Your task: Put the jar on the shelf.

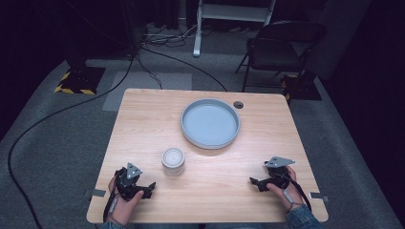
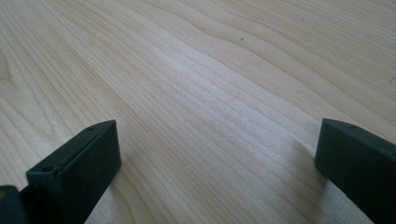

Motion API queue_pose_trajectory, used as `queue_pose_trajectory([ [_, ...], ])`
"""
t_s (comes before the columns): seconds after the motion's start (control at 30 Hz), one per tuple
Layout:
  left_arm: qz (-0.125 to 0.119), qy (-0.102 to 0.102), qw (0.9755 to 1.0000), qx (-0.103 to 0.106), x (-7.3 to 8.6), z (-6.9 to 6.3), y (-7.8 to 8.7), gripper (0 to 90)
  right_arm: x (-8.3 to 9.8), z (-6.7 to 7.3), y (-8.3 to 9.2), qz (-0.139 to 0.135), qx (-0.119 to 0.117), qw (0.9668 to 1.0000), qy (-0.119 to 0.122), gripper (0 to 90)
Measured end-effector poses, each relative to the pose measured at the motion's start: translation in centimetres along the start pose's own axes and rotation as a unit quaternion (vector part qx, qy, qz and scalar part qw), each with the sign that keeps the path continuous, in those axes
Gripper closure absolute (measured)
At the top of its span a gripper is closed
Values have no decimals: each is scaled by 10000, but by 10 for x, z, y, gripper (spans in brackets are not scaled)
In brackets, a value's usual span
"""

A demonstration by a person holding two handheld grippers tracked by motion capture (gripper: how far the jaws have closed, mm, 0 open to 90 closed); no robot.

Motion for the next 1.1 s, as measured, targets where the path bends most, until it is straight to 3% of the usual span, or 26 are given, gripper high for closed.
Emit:
queue_pose_trajectory([
  [0.67, -44, -65, 9999, 113, -1, -1, 1, 29, 0, 0, 0, -3, 26, 10000, -20, 1],
  [1.1, -88, 124, 9992, 365, -15, -7, 15, 42, 0, 1, -1, -1, 61, 10000, -44, 1],
])
Point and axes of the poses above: each handheld gripper's, and its own axes: y roughly backward along the jaws, x roughly out of its underside, z roughly to its left, the point moved 7 cm from there along -y, roughly forward along the jaws, and after that the axes turned 5 degrees about -z, right-handed, at the moved point
